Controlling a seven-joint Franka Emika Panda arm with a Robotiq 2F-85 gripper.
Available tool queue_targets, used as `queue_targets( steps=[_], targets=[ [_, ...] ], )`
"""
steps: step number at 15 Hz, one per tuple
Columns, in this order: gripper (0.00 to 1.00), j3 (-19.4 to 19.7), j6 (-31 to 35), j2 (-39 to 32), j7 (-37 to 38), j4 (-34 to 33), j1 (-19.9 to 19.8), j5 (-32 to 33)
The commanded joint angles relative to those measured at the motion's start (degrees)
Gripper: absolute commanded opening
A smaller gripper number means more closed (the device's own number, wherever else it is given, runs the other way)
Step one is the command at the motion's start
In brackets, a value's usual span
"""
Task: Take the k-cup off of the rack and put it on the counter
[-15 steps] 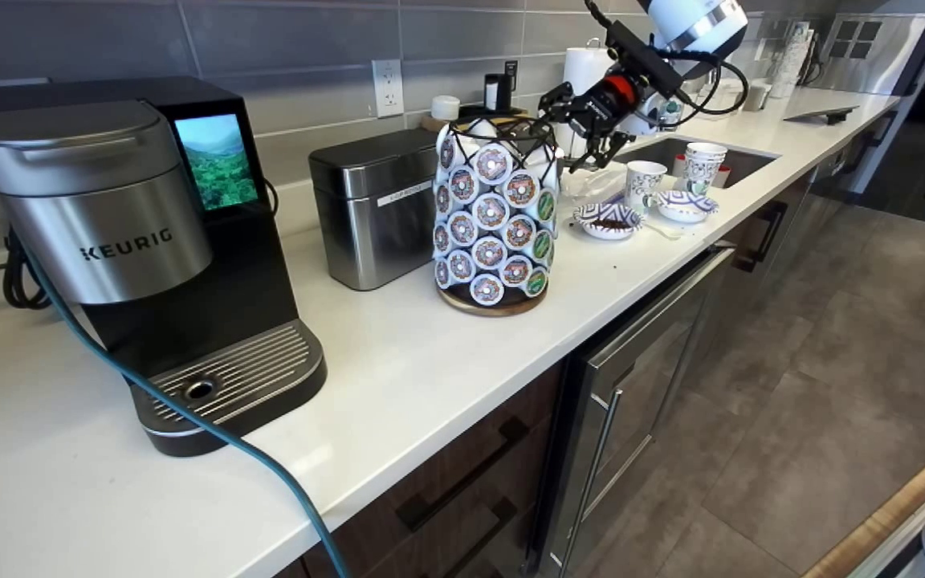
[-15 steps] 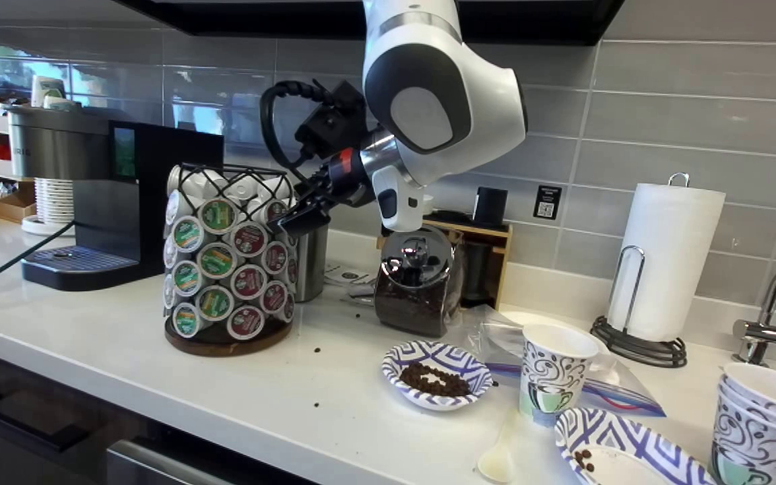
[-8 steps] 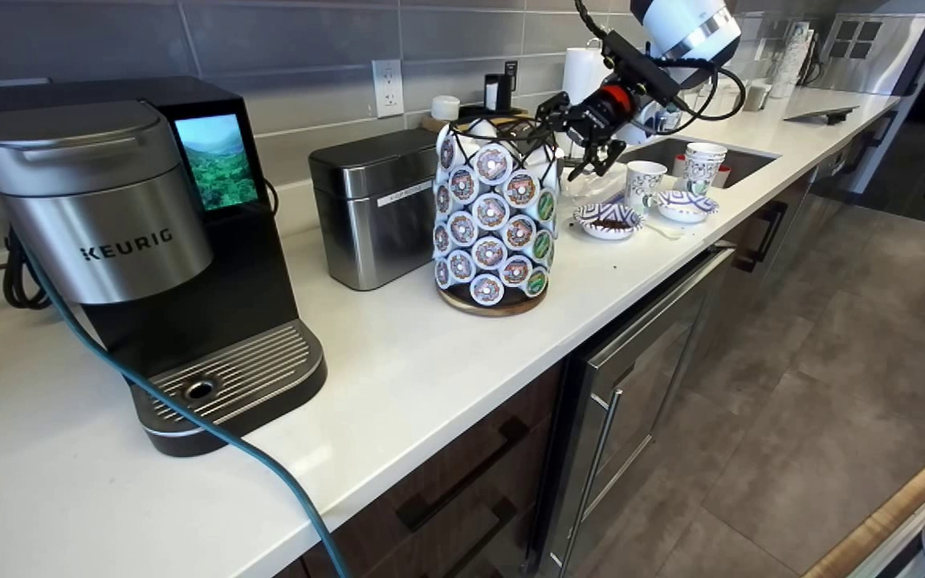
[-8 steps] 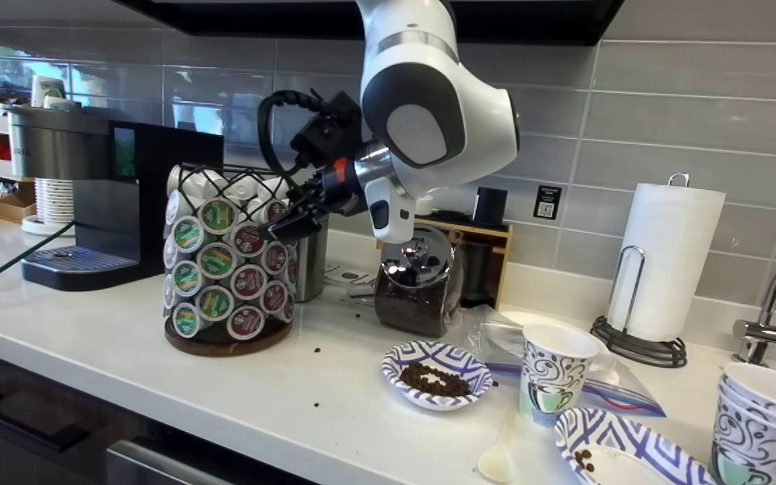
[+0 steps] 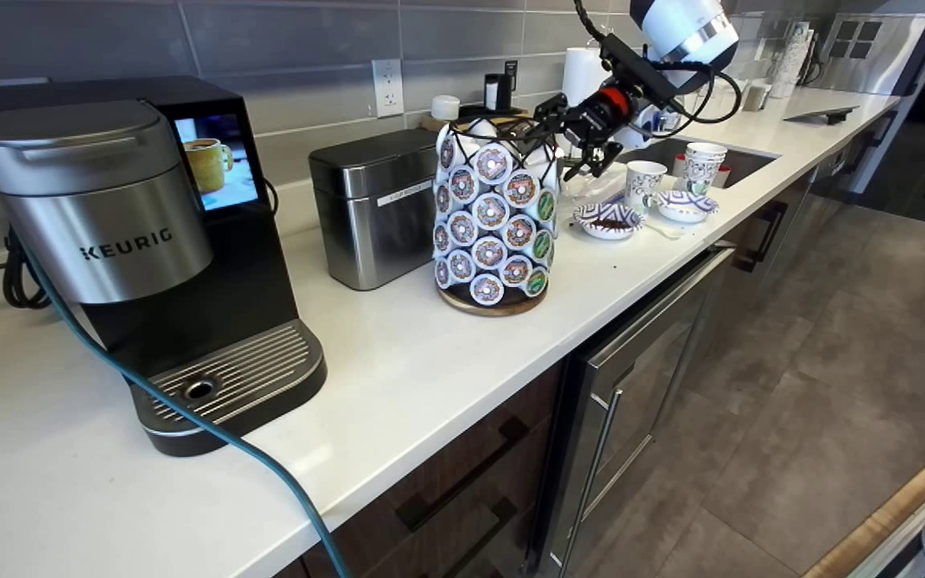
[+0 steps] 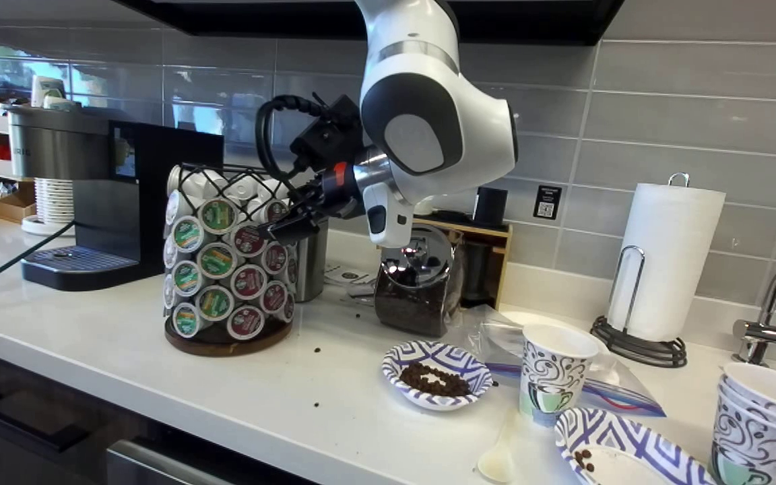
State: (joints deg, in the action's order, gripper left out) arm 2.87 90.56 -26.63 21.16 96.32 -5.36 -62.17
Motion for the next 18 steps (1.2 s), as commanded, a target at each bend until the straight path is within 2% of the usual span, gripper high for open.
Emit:
queue_targets(
  steps=[1,2,3,6,7,10,13,17,18],
  targets=[
    [0.97,0.1,-1.2,-0.5,0.6,0.2,0.0,-2.0],
    [0.92,0.1,-1.3,-0.6,0.7,0.2,0.0,-2.1],
    [0.99,0.1,-1.2,-0.6,0.8,0.2,0.0,-2.2],
    [0.80,0.1,-1.2,-0.7,1.0,0.1,0.1,-2.3],
    [0.68,0.2,-1.2,-0.7,1.1,0.1,0.2,-2.3],
    [0.52,0.2,-1.1,-0.7,1.2,0.1,0.2,-2.3],
    [0.43,0.3,-1.0,-0.6,1.3,0.0,0.2,-2.4],
    [0.39,0.5,-0.8,-0.4,1.5,0.2,0.2,-2.0],
    [0.35,0.7,-0.8,-0.3,1.5,0.3,0.2,-1.8]
  ],
)
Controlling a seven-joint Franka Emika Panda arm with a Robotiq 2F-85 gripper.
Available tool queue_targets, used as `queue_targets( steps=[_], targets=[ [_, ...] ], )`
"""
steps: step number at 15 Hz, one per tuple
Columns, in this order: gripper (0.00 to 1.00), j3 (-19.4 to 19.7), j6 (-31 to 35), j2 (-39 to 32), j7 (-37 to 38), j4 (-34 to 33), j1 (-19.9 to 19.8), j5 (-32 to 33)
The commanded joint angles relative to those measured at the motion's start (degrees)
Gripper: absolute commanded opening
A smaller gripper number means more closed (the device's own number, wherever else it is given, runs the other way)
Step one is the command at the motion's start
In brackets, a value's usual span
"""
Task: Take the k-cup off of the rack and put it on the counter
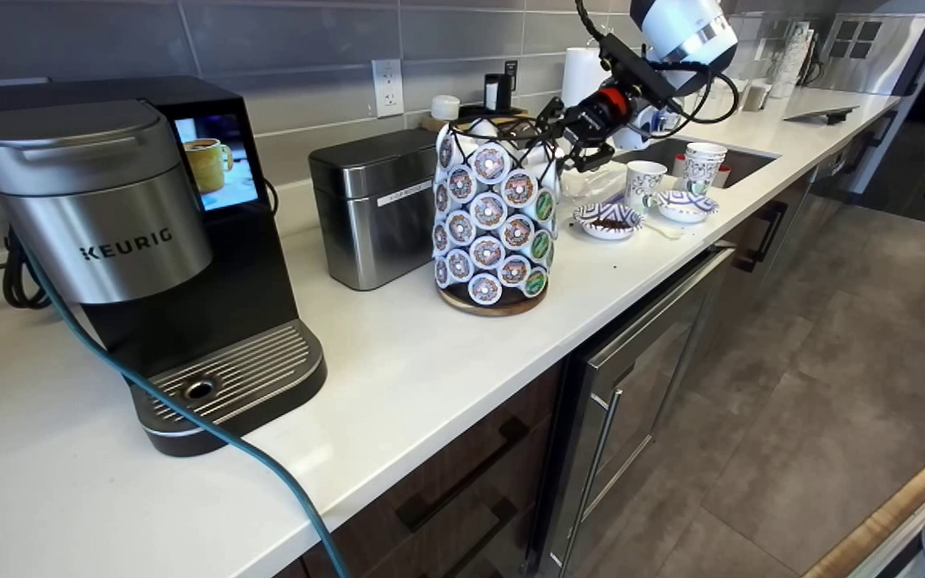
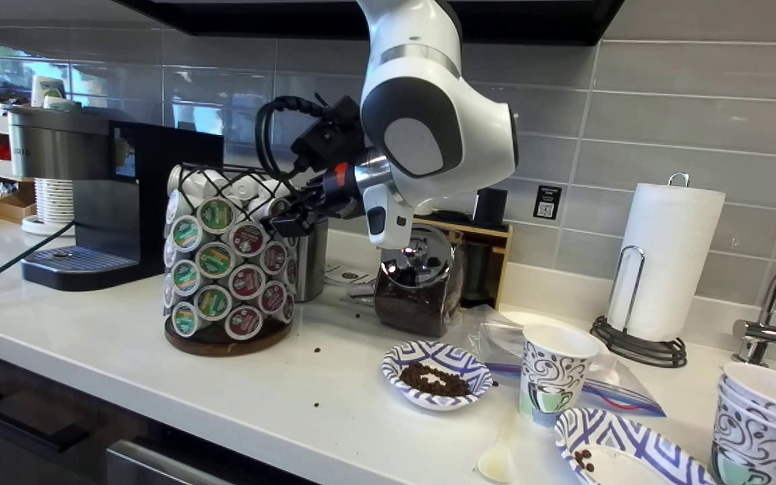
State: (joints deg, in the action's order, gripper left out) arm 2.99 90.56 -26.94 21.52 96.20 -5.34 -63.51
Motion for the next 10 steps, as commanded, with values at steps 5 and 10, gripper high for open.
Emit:
queue_targets(
  steps=[5,10],
  targets=[
    [0.29,1.3,-0.8,1.2,1.7,0.9,0.2,1.3],
    [0.29,2.2,-1.0,2.0,2.8,1.0,0.2,3.2]
  ],
)
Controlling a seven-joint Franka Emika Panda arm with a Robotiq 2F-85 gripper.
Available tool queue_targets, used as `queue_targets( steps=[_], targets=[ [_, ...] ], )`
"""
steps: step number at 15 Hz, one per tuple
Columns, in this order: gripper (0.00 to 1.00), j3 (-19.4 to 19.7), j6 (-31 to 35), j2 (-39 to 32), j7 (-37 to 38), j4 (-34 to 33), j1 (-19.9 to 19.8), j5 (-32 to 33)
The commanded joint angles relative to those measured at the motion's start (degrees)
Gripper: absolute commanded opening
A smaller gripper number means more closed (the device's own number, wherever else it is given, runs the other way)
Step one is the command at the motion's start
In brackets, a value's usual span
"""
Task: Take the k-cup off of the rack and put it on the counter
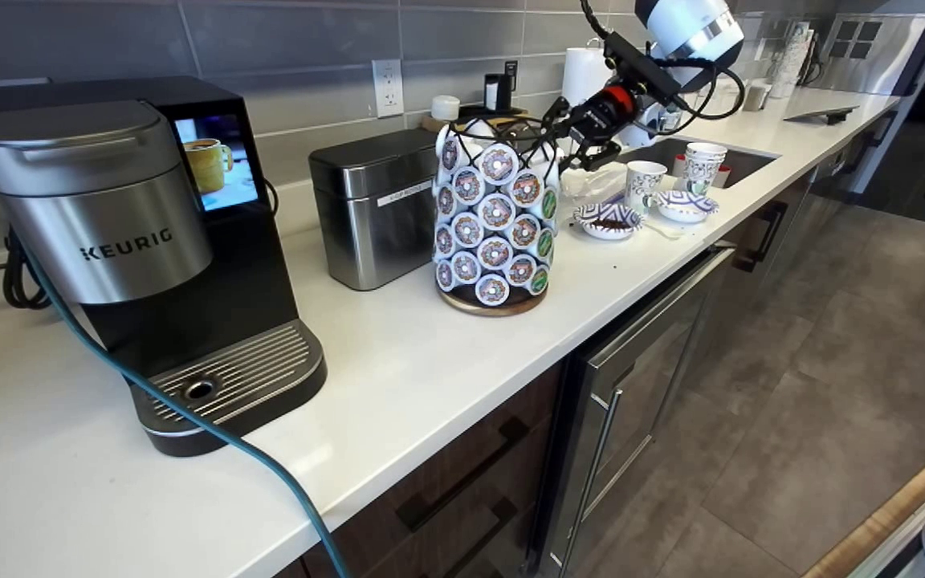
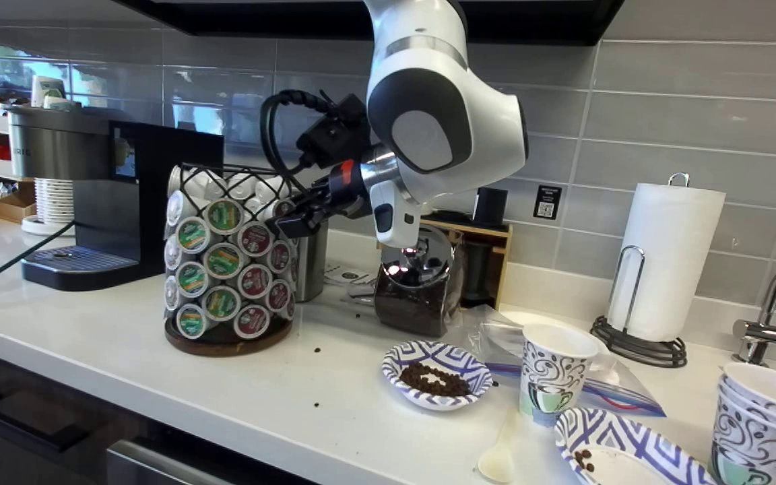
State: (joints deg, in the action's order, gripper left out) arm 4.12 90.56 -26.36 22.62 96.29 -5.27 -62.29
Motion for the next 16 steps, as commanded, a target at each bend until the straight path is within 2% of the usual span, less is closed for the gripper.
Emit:
queue_targets(
  steps=[1,6,10,16],
  targets=[
    [0.29,1.3,-0.9,1.6,1.9,0.9,0.1,2.4],
    [0.29,2.3,-0.8,3.0,2.6,0.8,0.0,5.8],
    [0.29,3.0,0.0,4.4,3.4,0.6,0.5,10.9],
    [0.29,3.1,4.1,7.5,1.7,1.8,2.4,25.6]
  ],
)
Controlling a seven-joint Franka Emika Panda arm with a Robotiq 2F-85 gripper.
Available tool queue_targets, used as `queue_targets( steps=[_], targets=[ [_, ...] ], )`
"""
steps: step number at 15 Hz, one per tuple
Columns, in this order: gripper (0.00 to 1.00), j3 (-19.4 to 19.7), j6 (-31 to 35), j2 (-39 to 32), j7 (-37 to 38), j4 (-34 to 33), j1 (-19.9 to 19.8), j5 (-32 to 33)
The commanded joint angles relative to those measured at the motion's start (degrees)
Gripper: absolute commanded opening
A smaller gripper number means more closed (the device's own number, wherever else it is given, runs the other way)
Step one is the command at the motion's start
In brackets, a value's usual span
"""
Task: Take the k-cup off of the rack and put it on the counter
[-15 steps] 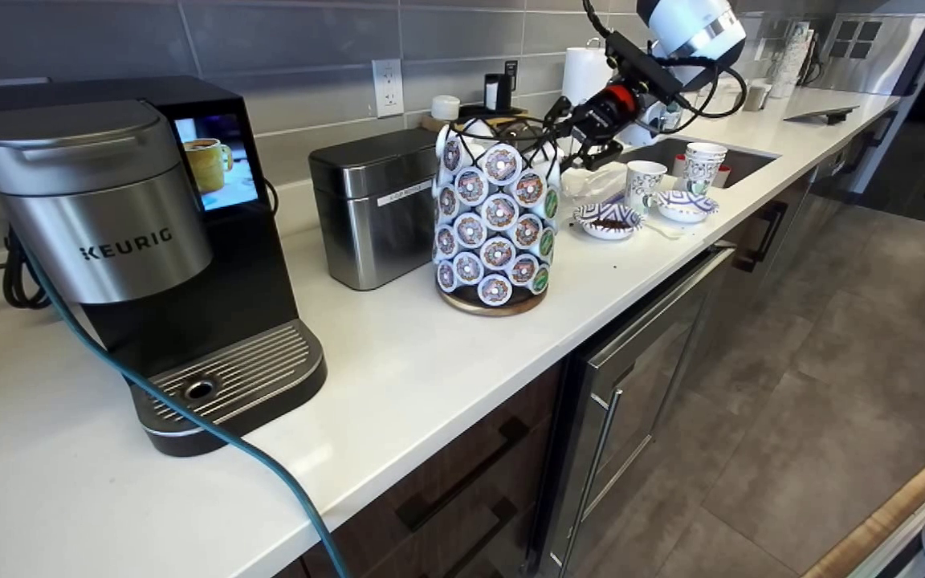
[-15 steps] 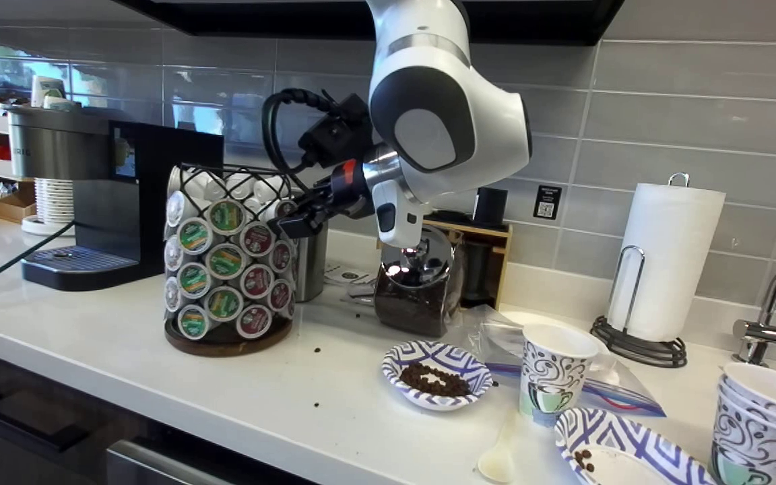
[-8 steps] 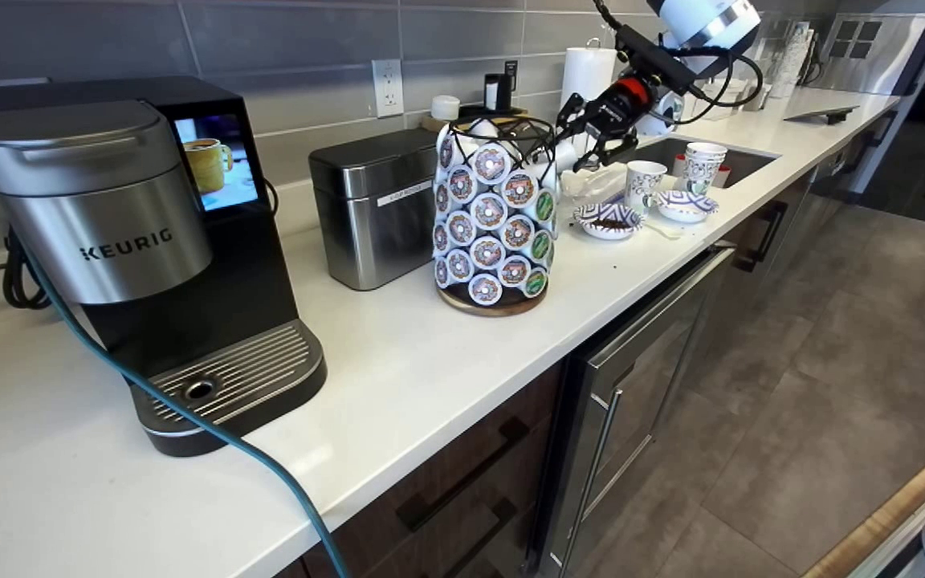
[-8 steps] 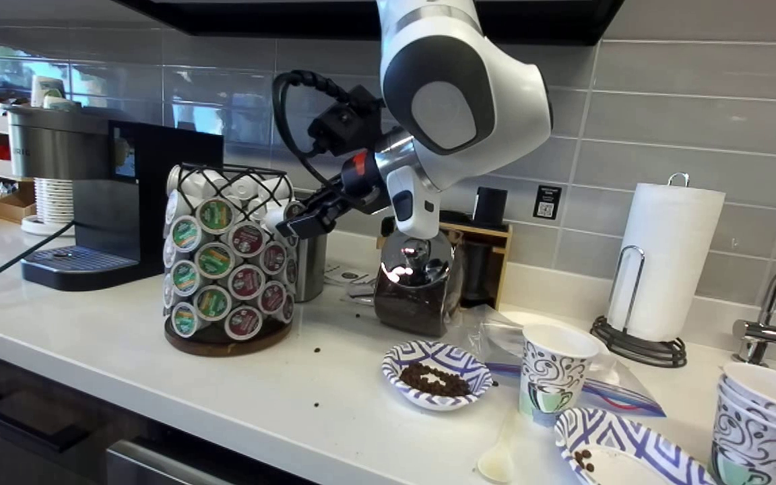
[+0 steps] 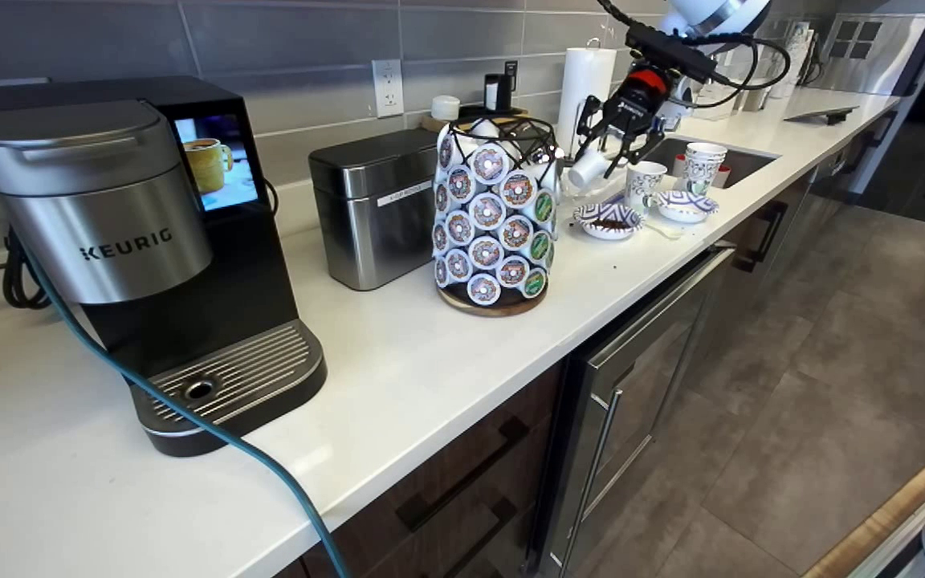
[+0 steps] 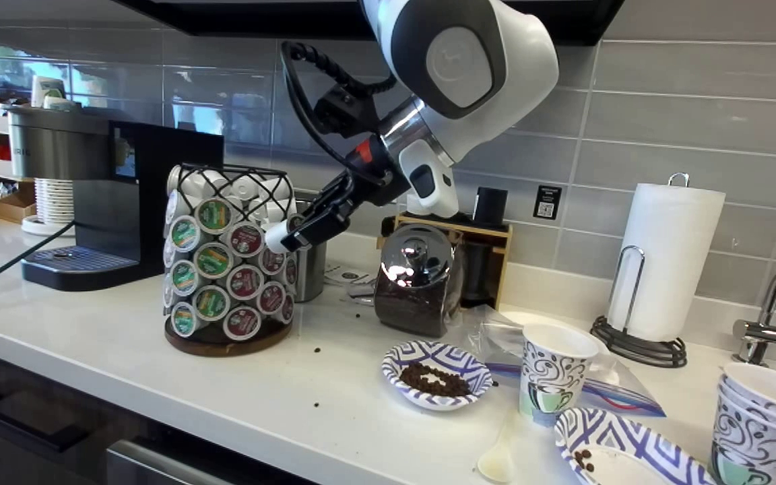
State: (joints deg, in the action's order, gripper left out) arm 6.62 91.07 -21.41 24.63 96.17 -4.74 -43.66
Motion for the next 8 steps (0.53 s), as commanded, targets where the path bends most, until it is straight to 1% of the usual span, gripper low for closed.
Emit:
queue_targets(
  steps=[1,3,8],
  targets=[
    [0.29,0.4,5.1,3.1,-1.2,2.2,2.1,9.2],
    [0.29,-0.3,9.7,4.3,-2.4,3.2,2.8,13.2],
    [0.29,-2.5,24.9,7.5,-5.6,7.7,4.6,19.4]
  ],
)
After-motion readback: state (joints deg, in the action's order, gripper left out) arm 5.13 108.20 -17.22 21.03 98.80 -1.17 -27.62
